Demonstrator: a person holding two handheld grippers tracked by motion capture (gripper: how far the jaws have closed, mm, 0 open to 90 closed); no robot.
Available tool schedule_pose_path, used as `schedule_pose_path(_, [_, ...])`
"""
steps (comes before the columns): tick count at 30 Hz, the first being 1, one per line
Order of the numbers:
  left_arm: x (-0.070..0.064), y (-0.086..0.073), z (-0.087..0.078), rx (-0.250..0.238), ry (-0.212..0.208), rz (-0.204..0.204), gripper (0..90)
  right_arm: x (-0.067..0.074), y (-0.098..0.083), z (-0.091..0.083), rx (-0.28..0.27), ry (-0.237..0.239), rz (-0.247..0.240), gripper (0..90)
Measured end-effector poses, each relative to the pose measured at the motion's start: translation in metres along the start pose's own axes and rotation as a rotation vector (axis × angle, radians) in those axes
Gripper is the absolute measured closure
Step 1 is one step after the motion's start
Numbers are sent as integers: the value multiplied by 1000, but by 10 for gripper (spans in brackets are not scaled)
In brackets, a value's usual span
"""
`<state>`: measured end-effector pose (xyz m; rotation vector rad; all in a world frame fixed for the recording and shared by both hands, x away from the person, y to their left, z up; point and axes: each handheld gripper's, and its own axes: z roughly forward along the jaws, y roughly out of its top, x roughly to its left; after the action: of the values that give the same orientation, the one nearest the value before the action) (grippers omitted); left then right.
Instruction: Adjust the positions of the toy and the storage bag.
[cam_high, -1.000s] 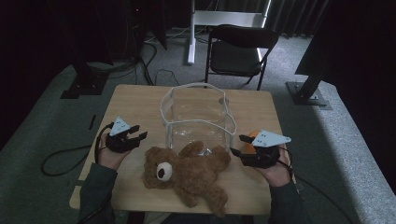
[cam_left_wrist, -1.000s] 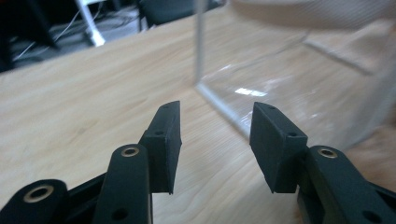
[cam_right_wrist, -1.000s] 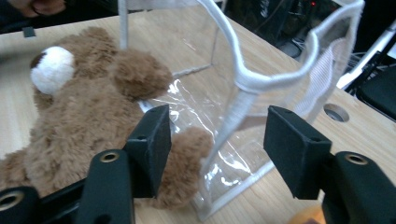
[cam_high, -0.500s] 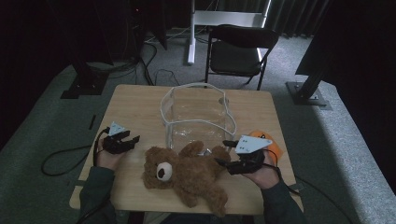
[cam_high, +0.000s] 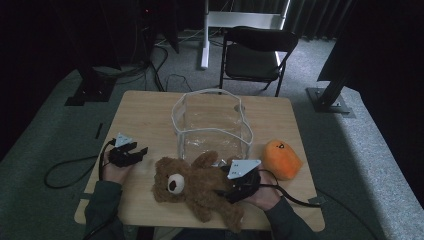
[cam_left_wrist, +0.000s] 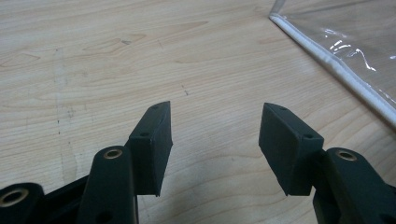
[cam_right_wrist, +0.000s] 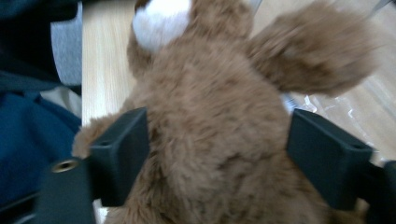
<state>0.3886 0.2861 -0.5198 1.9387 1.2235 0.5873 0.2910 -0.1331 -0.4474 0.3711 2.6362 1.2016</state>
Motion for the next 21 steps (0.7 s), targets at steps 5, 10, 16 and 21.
schedule_pose_path(5, [-1, 0, 0, 1, 0, 3, 450, 5, -3, 16, 19, -5, -11, 120])
schedule_pose_path(10, [-2, 0, 1, 3, -5, 2, 450, 7, -6, 31, 37, -13, -9, 104])
schedule_pose_path(16, [-4, 0, 2, 7, -7, 11, 450, 9, -10, 37, 103, -59, -55, 362])
schedule_pose_path(21, [-3, 0, 2, 7, -7, 6, 450, 7, -15, 26, 70, -48, -58, 609])
